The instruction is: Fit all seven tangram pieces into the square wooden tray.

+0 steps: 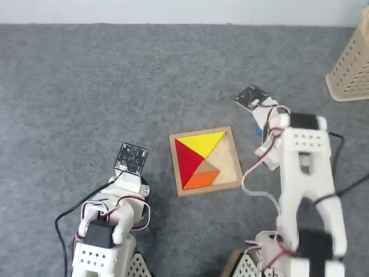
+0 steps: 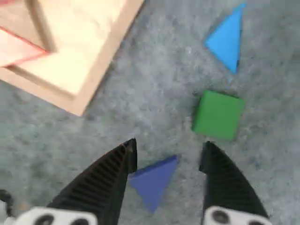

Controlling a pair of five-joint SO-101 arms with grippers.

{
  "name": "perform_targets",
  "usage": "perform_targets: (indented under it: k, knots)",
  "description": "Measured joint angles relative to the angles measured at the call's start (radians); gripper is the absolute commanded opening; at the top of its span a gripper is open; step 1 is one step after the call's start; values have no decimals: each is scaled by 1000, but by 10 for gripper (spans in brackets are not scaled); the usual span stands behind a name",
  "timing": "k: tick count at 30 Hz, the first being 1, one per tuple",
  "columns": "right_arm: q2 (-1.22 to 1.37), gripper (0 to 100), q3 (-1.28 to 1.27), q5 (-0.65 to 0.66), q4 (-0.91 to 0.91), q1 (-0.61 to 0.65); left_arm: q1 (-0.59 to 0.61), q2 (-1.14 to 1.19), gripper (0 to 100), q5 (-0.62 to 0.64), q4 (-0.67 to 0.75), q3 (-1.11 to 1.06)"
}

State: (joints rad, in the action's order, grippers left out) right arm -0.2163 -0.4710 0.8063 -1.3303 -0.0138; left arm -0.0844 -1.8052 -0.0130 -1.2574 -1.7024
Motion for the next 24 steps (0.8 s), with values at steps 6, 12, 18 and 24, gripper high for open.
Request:
perform_targets:
  k: [6,12,18,24]
  knots:
    - [259,240,195,11,0,-34,0,0,12,0,0,0]
    - [508,241,351,-2,0,-98,0,0,12,0,0,0]
    - [631,238,423,-25,29,-104,0,0,12,0,0,0]
    - [709,238,476,-25,38,-98,0,0,12,0,0,0]
